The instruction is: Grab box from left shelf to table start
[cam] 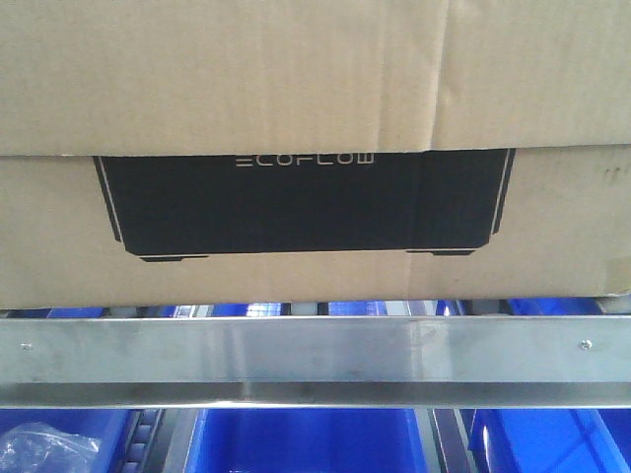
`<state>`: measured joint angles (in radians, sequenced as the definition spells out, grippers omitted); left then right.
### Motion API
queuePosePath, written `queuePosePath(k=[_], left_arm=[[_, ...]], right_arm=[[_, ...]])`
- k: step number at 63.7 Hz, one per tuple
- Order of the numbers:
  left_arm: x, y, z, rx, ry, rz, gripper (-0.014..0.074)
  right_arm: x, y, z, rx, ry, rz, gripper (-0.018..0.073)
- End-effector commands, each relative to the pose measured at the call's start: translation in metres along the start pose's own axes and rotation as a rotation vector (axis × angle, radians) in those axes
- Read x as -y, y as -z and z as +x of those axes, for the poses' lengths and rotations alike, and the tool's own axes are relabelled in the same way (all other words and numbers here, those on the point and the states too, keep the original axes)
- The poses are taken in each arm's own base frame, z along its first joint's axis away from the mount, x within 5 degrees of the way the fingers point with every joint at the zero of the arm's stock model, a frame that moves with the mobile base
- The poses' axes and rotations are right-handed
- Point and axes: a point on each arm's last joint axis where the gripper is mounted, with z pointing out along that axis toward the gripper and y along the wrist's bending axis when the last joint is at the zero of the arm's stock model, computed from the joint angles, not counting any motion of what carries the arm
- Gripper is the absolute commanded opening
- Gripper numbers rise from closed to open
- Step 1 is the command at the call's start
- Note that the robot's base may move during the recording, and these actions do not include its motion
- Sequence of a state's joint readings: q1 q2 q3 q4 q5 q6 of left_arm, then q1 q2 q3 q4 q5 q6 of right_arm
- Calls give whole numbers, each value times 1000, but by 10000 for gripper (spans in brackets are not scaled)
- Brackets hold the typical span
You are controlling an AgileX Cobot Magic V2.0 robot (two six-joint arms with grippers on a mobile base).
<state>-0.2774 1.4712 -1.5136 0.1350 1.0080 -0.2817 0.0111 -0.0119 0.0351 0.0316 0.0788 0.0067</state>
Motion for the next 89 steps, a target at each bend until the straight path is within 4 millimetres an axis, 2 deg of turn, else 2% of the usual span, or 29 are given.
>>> queuePosePath(k=[1,37,89], left_arm=[[2,23,-10,109,12,31,208],[2,23,-10,109,12,30,-109],[2,23,-10,109,12,30,-102]], right_arm=[[0,3,-17,128,12,3,48],[0,3,-17,128,12,3,48],[0,3,-17,128,12,3,48]])
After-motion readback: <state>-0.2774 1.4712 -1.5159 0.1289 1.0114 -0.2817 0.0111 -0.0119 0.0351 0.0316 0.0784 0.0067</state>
